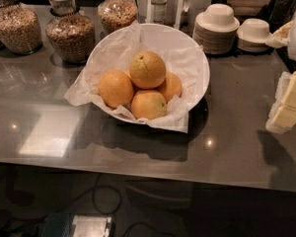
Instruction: Pick orange from white bowl
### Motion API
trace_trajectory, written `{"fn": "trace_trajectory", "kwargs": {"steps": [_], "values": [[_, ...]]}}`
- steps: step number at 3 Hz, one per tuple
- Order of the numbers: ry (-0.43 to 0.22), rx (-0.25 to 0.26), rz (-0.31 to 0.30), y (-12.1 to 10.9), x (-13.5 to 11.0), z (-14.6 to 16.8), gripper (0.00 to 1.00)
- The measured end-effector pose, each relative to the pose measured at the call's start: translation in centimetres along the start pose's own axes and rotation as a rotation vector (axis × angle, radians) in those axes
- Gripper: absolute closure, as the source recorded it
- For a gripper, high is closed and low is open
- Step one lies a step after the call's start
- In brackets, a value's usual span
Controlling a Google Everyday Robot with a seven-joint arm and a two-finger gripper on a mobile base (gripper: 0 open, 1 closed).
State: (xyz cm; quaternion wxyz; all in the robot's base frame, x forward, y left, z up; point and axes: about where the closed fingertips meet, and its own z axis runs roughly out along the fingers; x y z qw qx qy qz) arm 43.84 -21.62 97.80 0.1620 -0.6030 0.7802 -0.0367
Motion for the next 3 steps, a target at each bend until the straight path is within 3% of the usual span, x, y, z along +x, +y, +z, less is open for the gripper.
{"fn": "trace_trajectory", "kwargs": {"steps": [1, 2, 3], "values": [[0.000, 0.000, 0.000, 0.0, 0.0, 0.0, 0.00], [-0.109, -0.012, -0.046, -0.4, -1.4, -0.7, 0.00], [-0.324, -0.049, -0.143, -2.5, -1.8, -1.1, 0.00]]}}
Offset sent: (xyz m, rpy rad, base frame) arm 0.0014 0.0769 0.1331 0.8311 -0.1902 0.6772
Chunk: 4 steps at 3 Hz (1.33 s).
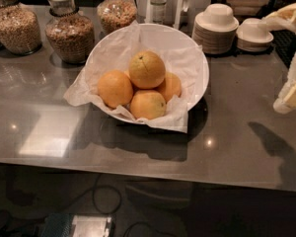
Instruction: Pick orange from white bowl
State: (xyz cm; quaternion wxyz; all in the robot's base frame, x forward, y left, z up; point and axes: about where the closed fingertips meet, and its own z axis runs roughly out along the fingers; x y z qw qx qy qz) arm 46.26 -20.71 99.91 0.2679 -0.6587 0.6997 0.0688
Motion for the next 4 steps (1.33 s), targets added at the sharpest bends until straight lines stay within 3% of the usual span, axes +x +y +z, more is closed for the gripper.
{"fn": "trace_trajectory", "kwargs": {"steps": [1, 2, 3, 4], "values": [[-0.264, -0.088, -0.209, -0.7, -4.0, -0.3, 0.00], [-0.543, -0.075, -0.379, -1.0, -12.5, -4.4, 0.00], [-0.734, 0.017, -0.493, 1.4, -19.7, -10.5, 0.00], [-0.813, 0.077, -0.482, 4.0, -25.0, -11.8, 0.00]]}}
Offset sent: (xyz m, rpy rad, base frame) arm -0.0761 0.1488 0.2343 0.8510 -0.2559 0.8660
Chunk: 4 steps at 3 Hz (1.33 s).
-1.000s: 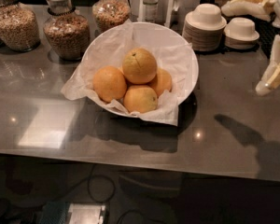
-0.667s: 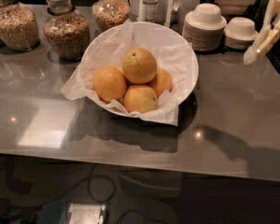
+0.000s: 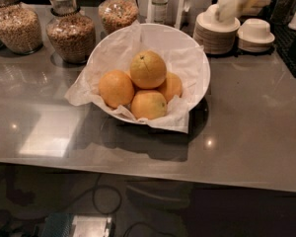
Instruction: Pick orange from white bowl
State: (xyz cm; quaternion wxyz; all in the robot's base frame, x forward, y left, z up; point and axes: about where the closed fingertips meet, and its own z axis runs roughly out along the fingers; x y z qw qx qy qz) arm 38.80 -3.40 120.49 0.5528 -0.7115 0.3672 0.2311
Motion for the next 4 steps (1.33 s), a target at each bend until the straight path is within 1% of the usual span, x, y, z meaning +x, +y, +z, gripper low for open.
{"fn": "trace_trajectory", "kwargs": {"steps": [1, 2, 3, 4], "values": [[0.000, 0.000, 0.000, 0.0, 0.0, 0.0, 0.00], [-0.021, -0.023, -0.034, -0.3, 1.5, 2.7, 0.00], [-0.045, -0.108, -0.084, -1.1, 3.7, 7.0, 0.00], [-0.090, -0.210, -0.076, -1.2, 6.5, 12.5, 0.00]]}}
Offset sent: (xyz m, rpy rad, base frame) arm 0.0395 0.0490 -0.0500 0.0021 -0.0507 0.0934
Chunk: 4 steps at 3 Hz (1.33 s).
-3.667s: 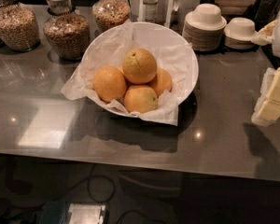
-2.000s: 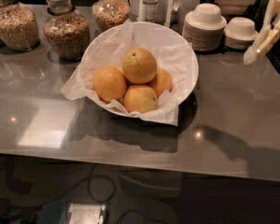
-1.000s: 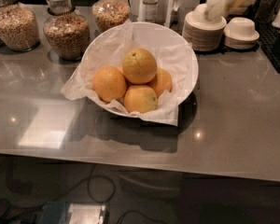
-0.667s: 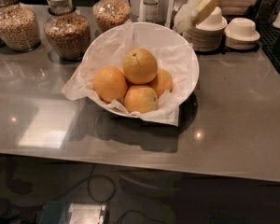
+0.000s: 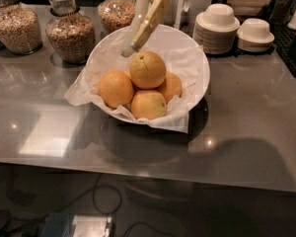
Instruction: Pick orange from white bowl
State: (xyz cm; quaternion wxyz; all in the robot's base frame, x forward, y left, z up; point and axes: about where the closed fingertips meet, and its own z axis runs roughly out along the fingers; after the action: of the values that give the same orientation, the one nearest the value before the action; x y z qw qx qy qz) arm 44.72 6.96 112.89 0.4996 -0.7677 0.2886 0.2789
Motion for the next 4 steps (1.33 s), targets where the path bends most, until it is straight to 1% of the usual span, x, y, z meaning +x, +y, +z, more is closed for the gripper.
{"fn": "trace_trajectory", "kwargs": {"steps": [1, 2, 3, 4], "values": [[-0.003, -0.062, 0.075, 0.8, 4.1, 2.9, 0.00], [0.029, -0.086, 0.179, 2.6, 8.1, 3.8, 0.00], [0.085, -0.015, 0.313, 5.4, 12.2, 1.9, 0.00], [0.167, 0.105, 0.412, 7.5, 16.2, -2.5, 0.00]]}}
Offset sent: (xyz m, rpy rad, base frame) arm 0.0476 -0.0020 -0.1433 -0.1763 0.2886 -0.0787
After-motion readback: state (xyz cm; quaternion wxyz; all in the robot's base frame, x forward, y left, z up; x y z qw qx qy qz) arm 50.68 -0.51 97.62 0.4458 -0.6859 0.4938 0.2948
